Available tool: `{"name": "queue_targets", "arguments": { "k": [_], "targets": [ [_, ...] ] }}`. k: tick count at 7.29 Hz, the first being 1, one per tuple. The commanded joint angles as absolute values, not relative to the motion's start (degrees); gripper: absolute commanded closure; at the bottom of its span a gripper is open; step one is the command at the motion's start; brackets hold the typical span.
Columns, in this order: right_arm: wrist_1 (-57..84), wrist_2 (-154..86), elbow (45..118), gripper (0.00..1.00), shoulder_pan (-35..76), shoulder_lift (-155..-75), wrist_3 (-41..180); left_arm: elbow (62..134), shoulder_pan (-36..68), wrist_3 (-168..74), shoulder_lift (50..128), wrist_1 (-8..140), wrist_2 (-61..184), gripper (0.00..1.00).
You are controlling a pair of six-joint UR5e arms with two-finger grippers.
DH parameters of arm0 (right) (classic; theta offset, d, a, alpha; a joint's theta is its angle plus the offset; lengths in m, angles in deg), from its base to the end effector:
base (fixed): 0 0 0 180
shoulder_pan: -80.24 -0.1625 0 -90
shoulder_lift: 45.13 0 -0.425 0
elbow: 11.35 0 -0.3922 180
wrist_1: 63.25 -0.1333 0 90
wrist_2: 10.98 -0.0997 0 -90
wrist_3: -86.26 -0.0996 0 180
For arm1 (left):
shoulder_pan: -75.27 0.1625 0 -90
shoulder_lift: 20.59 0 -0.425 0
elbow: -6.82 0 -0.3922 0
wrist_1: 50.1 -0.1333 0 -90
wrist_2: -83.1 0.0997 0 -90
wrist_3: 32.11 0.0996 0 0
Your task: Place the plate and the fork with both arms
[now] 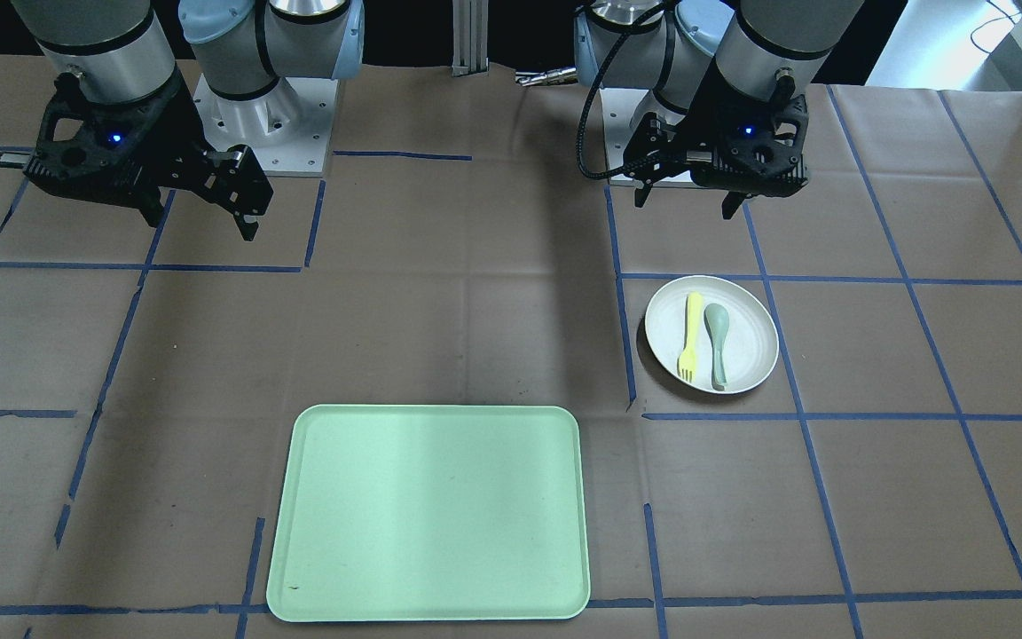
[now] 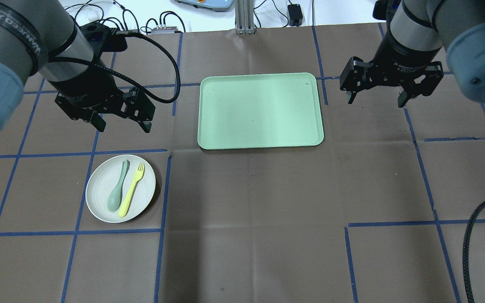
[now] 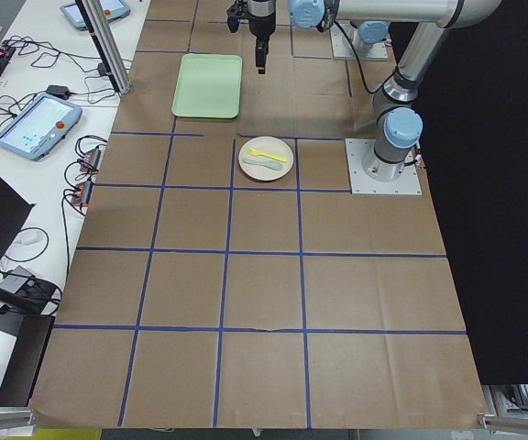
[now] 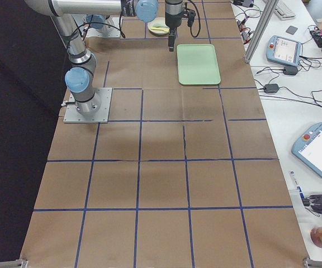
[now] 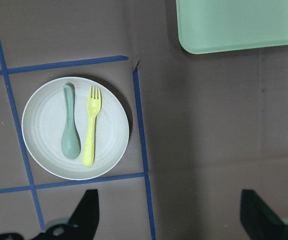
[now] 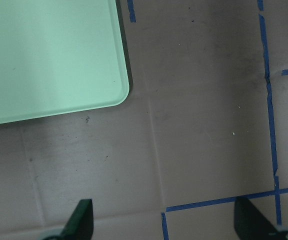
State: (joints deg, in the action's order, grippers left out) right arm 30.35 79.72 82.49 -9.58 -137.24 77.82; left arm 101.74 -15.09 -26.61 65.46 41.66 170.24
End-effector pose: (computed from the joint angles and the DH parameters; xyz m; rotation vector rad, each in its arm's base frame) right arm 0.1306 -0.4797 0.4791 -0.2356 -3.1224 0.0523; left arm -0.1411 -0.4568 0.4757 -0.1561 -3.0849 -0.0701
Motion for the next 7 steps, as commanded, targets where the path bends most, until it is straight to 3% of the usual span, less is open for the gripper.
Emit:
{"name": "queue_targets", "arguments": {
  "k": [1, 7],
  "targets": [
    [30.4, 79.7, 82.3, 0.0, -9.6, -137.2, 77.8, 101.9, -15.0, -26.4, 66.2, 41.6, 170.3, 0.0],
    [30.4, 79.7, 82.3, 0.0, -9.6, -137.3, 77.8, 102.4, -14.0, -22.9, 66.1, 40.6, 170.7, 0.0]
  ]
}}
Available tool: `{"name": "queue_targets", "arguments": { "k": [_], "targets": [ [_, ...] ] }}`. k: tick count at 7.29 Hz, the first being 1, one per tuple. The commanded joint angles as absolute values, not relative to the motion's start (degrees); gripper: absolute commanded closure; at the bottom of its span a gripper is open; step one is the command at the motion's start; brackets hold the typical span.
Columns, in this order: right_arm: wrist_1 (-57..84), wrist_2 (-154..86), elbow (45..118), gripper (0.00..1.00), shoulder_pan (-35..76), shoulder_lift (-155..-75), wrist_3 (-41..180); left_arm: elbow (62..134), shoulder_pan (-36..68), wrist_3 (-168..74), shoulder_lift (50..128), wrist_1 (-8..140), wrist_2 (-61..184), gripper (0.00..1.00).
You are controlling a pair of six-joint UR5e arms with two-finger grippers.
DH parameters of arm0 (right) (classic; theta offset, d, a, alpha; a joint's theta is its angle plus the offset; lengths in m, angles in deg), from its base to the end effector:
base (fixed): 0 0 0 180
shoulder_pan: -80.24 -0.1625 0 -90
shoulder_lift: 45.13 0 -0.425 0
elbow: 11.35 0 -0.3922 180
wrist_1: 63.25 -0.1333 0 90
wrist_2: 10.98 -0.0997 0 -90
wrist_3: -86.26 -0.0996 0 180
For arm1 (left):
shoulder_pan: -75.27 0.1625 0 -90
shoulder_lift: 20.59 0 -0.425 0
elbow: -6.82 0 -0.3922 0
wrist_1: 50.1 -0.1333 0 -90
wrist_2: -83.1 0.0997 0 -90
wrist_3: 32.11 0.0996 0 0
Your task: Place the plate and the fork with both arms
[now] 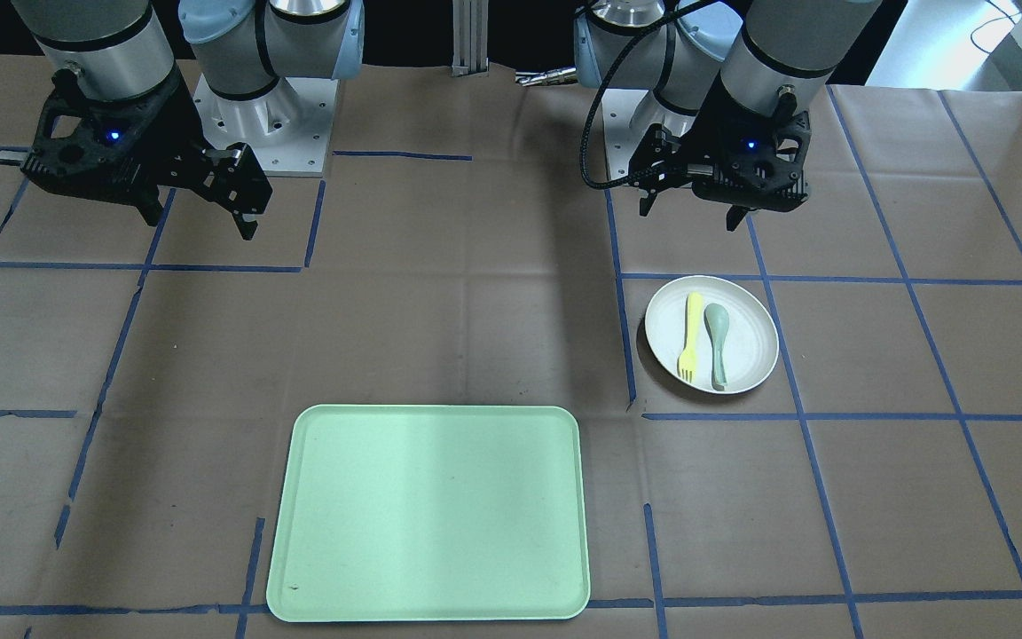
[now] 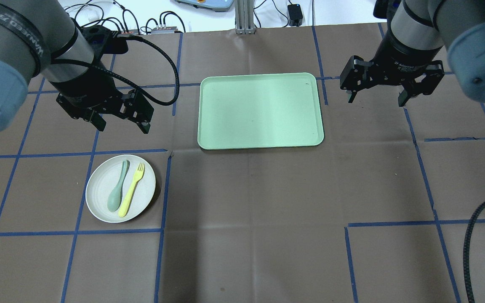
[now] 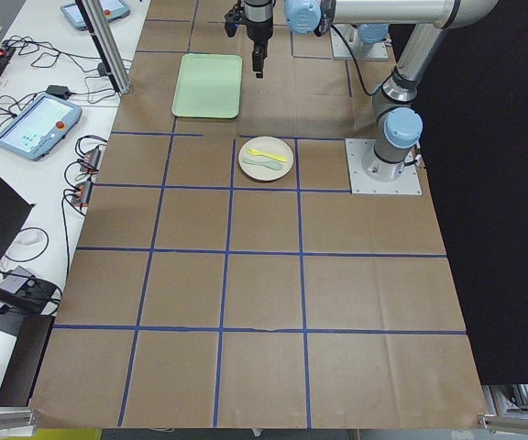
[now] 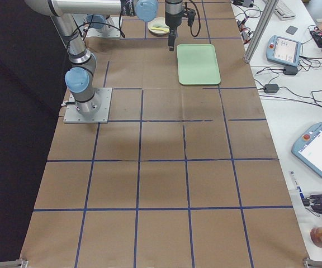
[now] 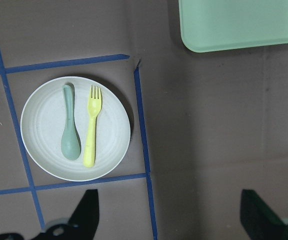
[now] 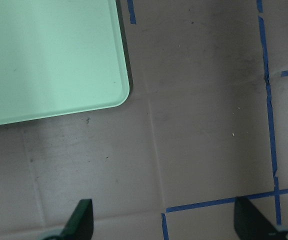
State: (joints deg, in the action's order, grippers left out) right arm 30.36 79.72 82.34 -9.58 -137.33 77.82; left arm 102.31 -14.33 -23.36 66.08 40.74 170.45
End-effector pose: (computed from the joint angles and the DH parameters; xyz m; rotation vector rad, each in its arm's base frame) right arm 0.1306 -0.4795 0.4812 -0.2357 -3.1226 0.0592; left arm -0.1347 -0.4625 0.4674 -0.2231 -3.0824 -0.0750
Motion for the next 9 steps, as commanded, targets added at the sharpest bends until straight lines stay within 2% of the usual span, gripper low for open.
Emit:
{"name": "queue_targets", "arguments": {
  "k": [1, 5, 7, 9],
  "targets": [
    [30.4, 79.7, 82.3, 0.0, -9.6, -137.2, 77.8, 102.4, -13.7, -22.9, 66.5, 40.6, 171.2, 0.0],
    [30.4, 79.7, 82.3, 0.0, -9.6, -137.3, 77.8, 102.5, -9.1, -16.7, 65.1, 40.9, 175.6, 0.0],
    [30.4, 79.7, 82.3, 0.0, -9.6, -137.3, 77.8, 105.9, -3.4, -14.5, 64.1, 40.6, 175.4, 0.0],
    [30.4, 79.6, 82.3, 0.0, -9.6, -137.3, 77.7, 111.6, 4.4, -2.4, 61.0, 38.0, 175.2, 0.0]
  ]
}}
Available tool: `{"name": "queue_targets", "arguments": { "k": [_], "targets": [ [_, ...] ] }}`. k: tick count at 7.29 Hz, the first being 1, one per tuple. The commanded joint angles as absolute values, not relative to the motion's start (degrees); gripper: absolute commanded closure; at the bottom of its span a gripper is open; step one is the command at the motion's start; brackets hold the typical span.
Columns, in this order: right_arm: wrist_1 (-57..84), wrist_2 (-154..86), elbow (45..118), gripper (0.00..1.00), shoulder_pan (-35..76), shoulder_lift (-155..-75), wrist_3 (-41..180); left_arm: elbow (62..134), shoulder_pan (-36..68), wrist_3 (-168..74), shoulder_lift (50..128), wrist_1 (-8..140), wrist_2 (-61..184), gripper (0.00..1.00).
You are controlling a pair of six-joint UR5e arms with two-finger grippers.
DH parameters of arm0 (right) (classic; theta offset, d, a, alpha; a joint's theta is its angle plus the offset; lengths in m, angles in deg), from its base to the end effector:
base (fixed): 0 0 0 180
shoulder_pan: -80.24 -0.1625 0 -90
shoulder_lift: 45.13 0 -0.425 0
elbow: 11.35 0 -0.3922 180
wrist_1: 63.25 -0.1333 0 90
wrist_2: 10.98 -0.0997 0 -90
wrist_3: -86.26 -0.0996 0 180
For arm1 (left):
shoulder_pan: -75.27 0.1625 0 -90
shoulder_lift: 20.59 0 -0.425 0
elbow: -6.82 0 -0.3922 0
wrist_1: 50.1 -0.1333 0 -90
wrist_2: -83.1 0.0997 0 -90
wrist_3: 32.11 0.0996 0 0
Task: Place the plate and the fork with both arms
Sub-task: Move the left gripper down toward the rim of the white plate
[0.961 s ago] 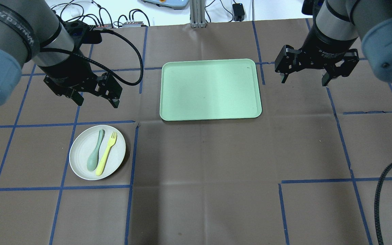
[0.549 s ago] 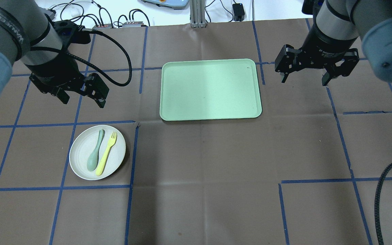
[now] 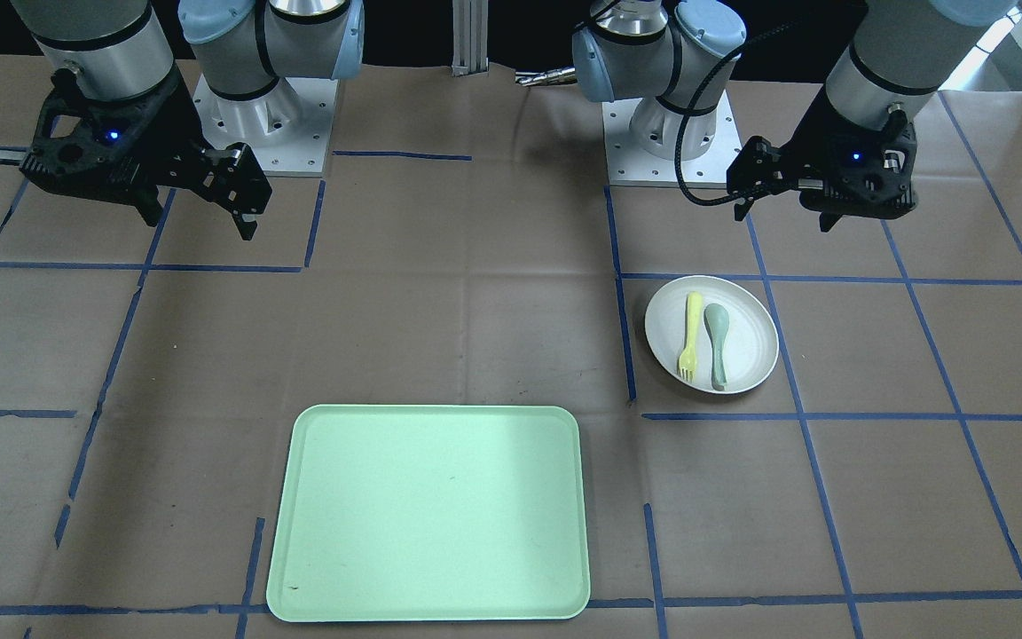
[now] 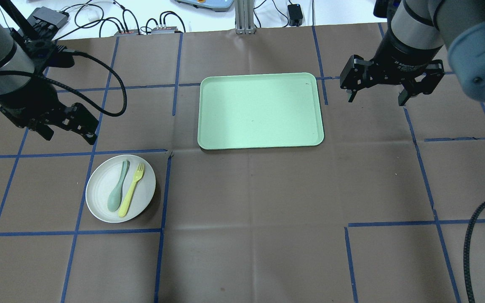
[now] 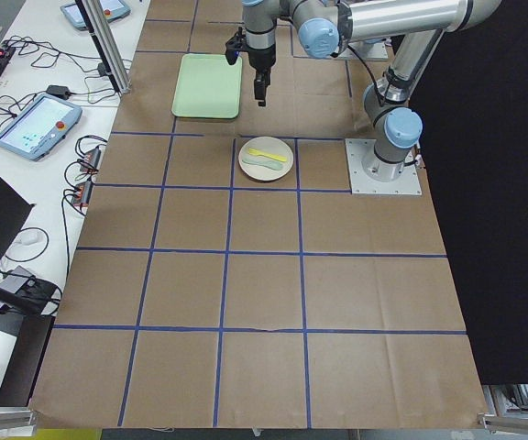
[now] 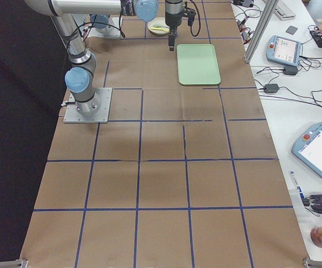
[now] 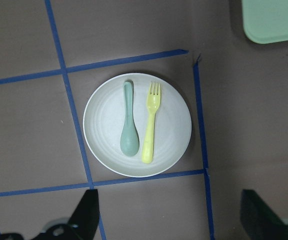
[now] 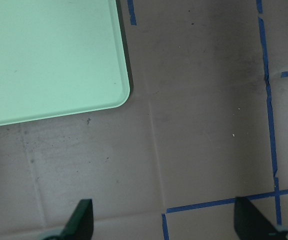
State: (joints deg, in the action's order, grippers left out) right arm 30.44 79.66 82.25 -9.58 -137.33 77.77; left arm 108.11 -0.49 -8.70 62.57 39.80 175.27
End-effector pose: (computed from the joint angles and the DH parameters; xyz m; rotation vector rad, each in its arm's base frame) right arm 0.1307 -0.4798 0.4821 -0.2371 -3.1237 0.0637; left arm -0.0192 -0.4508 0.4472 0.2522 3.1173 0.1315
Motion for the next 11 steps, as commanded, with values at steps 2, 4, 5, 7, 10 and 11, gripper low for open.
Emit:
{"name": "queue_targets", "arguments": {
  "k": [2, 4, 5, 7, 10, 11],
  "targets": [
    [30.4, 79.6, 82.3, 0.0, -9.6, -137.3, 77.8, 118.5, 13.4, 5.9, 60.5, 33.8, 174.9, 0.0],
    [30.4, 79.6, 82.3, 0.0, -9.6, -137.3, 77.8, 128.2, 17.3, 8.3, 62.2, 16.4, 174.9, 0.0],
    [30.4, 79.6, 82.3, 0.0, -9.6, -137.3, 77.7, 130.5, 17.3, 8.6, 62.9, 15.5, 174.6, 0.0],
    [30.4, 79.5, 82.3, 0.0, -9.6, -137.3, 77.8, 130.1, 17.5, 11.7, 70.9, 13.7, 172.8, 0.04],
    [30.4, 79.5, 82.2, 0.0, -9.6, -137.3, 77.7, 128.6, 15.9, 12.0, 77.3, 10.3, 171.5, 0.1],
    [30.4, 79.5, 82.2, 0.0, -9.6, -137.3, 77.7, 128.5, 15.4, 11.7, 78.4, 10.5, 171.5, 0.15]
  ]
}}
